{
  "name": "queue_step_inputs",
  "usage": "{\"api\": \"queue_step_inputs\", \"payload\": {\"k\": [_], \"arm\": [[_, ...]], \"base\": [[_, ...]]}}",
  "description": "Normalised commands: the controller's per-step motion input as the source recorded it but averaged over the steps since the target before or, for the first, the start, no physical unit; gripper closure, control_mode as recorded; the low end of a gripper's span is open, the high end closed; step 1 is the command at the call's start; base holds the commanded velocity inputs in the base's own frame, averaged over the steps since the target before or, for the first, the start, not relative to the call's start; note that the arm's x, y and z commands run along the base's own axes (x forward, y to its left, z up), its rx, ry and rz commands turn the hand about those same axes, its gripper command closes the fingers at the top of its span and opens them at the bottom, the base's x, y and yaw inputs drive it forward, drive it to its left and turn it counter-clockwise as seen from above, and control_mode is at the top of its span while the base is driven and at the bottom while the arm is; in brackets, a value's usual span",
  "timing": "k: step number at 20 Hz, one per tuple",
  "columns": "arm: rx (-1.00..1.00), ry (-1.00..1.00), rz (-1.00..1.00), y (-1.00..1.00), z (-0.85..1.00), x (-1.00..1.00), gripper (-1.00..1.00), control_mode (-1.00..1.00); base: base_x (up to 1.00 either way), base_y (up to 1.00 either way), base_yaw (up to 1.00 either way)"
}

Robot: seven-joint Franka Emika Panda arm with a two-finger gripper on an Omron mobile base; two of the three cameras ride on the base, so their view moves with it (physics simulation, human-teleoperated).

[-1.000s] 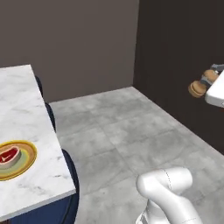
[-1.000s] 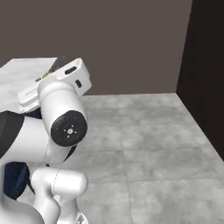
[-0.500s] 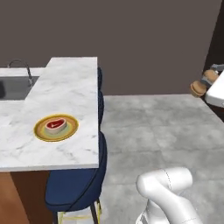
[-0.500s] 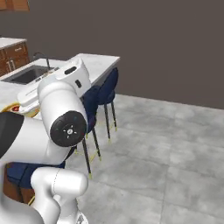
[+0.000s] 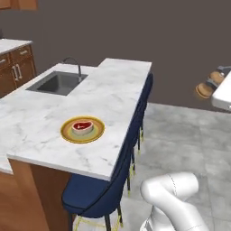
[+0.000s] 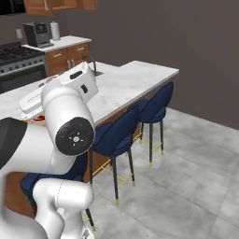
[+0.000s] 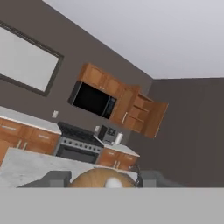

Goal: Retrieve the shaker from the cabinet and place it next the steak on a plate on the dining table.

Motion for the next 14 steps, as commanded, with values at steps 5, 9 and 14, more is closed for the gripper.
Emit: {"api": "queue_step_inputs", "payload": {"k": [5, 9, 14], "arm": [[0.0, 0.0, 0.0, 0.0, 0.0, 0.0, 1.0, 1.0], [0.0, 0.0, 0.0, 0.0, 0.0, 0.0, 1.0, 1.0], [0.0, 0.0, 0.0, 0.0, 0.0, 0.0, 1.0, 1.0]], "base": [[0.87, -0.37, 0.51], [0.85, -0.36, 0.51], [0.81, -0.41, 0.52]]}}
